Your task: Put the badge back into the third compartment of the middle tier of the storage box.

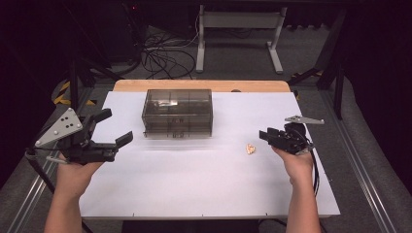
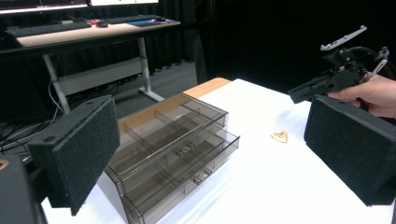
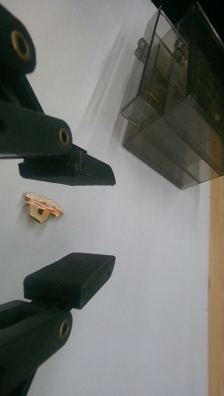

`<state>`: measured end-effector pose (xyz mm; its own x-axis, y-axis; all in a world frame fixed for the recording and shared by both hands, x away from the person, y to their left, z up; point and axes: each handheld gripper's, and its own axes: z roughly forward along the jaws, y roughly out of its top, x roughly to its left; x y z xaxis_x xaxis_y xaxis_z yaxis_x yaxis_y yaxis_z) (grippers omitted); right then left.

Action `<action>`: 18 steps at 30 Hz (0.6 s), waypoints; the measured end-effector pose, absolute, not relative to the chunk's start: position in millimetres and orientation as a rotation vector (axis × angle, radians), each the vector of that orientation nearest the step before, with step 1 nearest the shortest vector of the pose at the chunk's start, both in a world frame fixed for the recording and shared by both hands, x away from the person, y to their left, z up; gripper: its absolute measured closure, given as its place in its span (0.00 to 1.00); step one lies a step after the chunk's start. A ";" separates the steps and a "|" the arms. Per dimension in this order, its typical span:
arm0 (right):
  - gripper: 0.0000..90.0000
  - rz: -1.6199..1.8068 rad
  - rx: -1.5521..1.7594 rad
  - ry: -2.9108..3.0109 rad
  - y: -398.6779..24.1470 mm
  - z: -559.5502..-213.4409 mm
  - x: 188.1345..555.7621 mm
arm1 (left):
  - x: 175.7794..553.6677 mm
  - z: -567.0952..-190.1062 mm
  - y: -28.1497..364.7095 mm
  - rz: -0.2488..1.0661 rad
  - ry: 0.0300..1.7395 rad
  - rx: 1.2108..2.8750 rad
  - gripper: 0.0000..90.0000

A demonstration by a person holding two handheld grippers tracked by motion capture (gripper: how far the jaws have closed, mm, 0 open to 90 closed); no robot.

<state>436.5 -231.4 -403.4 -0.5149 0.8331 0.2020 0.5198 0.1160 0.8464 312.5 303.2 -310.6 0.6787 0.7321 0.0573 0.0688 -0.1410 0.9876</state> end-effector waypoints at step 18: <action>0.71 1.299 1.430 2.185 -227.1 -424.9 448.9 | 314.2 -312.1 302.2 0.646 0.667 1.641 0.05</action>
